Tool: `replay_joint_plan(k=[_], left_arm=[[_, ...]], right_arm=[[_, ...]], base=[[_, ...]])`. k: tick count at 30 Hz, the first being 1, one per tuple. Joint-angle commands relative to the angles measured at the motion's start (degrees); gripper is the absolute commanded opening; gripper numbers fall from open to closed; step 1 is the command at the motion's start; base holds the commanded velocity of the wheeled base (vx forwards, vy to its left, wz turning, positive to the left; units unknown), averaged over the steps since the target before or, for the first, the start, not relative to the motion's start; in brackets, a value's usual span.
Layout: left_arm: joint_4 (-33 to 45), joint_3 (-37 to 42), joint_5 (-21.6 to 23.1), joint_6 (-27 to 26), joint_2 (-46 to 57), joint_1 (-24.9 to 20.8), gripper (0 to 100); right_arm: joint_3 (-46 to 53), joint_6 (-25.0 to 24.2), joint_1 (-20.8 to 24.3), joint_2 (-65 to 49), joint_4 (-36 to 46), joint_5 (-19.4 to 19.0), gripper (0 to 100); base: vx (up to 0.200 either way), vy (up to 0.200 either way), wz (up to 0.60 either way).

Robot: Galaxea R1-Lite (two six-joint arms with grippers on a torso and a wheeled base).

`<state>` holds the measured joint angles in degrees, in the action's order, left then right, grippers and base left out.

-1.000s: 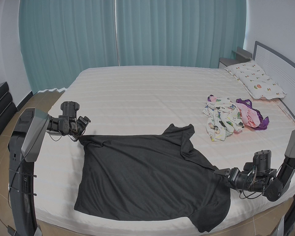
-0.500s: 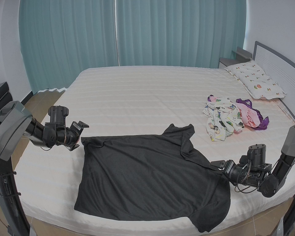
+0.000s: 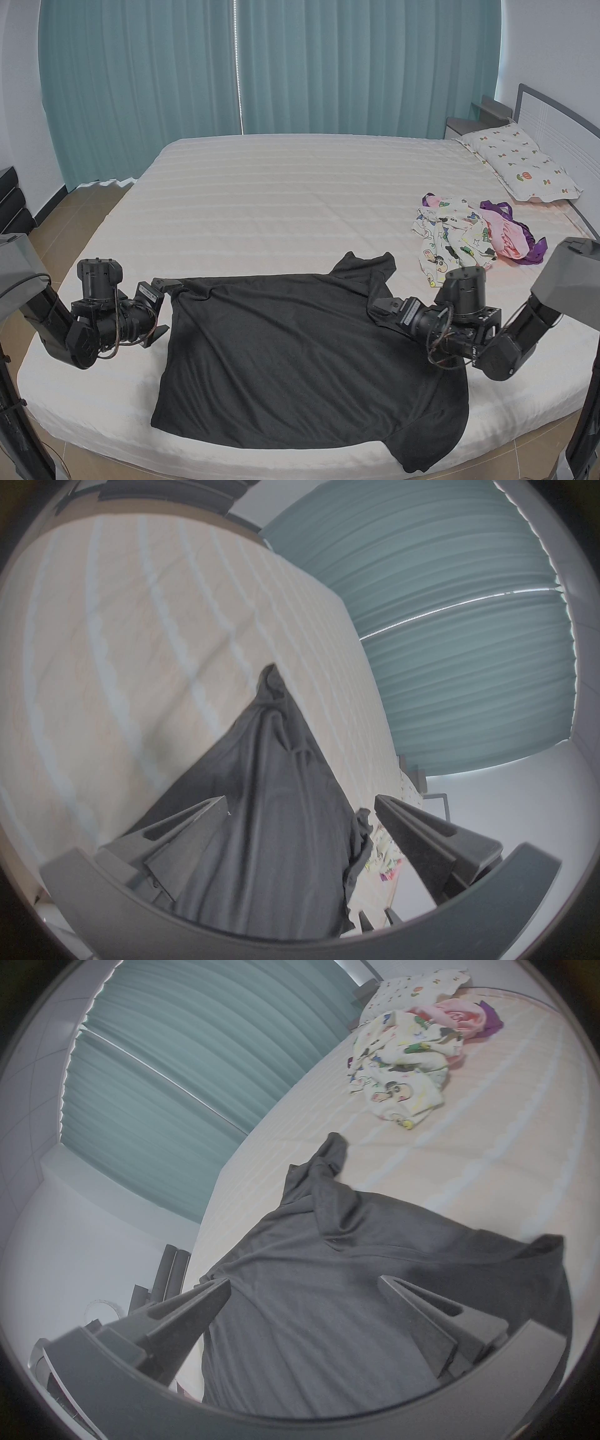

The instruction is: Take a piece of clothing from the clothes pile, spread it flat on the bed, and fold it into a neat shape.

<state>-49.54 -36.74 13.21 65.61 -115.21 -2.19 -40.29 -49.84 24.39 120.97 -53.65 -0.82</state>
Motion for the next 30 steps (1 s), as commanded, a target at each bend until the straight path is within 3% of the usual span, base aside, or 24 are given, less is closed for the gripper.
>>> replay_joint_plan(k=[1,10,17,23,30], left_arm=[[-4.16,7.39,4.72,3.91,1.48,-1.32,100],[-7.15,9.85,6.12,4.61,0.78,-1.58,100],[-10.40,10.02,5.68,4.53,-1.77,-1.50,100],[-12.07,10.64,5.59,4.53,-2.47,-1.50,100],[-12.07,10.73,5.59,4.53,-2.56,-1.50,100]], right_arm=[[-13.15,-0.17,5.14,10.87,6.10,4.16,100],[-27.39,-2.02,6.37,16.93,16.21,5.47,100],[-33.27,-3.16,5.84,20.71,18.93,9.87,100],[-36.00,-3.08,1.97,22.21,18.58,13.91,100],[-37.14,-2.37,-3.83,19.83,17.44,15.49,100]], base=[[0.000,0.000,0.00],[0.000,0.000,0.00],[0.000,0.000,0.00],[0.000,0.000,0.00],[0.000,0.000,0.00]])
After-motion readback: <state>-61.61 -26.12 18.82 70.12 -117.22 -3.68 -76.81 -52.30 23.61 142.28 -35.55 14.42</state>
